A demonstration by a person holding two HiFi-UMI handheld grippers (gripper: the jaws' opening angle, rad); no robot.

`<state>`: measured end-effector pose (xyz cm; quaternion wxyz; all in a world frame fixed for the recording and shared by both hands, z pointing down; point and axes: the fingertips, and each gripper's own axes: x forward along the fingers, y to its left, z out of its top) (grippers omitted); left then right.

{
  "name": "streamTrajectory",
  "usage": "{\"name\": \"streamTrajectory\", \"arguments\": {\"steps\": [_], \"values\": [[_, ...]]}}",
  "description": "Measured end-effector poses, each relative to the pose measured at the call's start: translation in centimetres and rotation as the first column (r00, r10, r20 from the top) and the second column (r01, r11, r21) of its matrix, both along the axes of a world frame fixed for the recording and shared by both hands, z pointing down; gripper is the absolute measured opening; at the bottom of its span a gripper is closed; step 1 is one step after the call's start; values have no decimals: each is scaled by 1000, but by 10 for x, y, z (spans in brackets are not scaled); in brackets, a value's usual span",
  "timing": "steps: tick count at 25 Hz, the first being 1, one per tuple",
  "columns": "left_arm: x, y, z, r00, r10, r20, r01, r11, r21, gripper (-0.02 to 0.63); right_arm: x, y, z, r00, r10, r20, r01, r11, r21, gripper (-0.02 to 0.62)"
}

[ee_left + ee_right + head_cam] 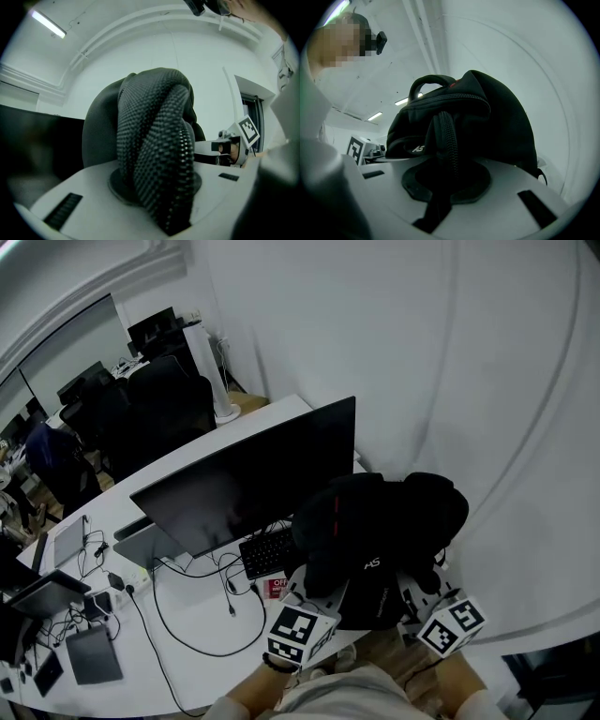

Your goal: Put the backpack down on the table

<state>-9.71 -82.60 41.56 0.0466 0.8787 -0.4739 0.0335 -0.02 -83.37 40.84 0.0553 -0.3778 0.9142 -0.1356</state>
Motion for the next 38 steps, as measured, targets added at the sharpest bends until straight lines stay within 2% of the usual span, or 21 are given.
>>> {"name": "streamTrajectory", "arguments": {"steps": [9, 13, 20, 28, 34, 38], "values": [[-7, -67, 33, 998, -55, 0, 55, 997, -57, 61, -5, -61, 30, 999, -39, 5, 39, 997, -72, 41], [-9, -90, 42, 997, -78, 13, 78, 996, -52, 61, -8, -85, 38, 999, -46, 21, 47, 996, -78, 41], [4, -120, 66, 995, -66, 75, 69, 997, -36, 61, 4, -113, 66, 998, 54, 40, -51, 996, -72, 45], [5, -136, 82, 989, -99, 107, 99, 995, 9, 66, 9, -126, 81, 995, 88, 39, -89, 996, 27, 60], [9, -138, 83, 984, -134, 117, 127, 990, 69, 74, 16, -130, 85, 989, 148, 25, -150, 980, 132, 80], [8, -139, 84, 981, -164, 107, 156, 985, 78, 75, 17, -131, 90, 987, 161, 27, -163, 973, 166, 87]]}}
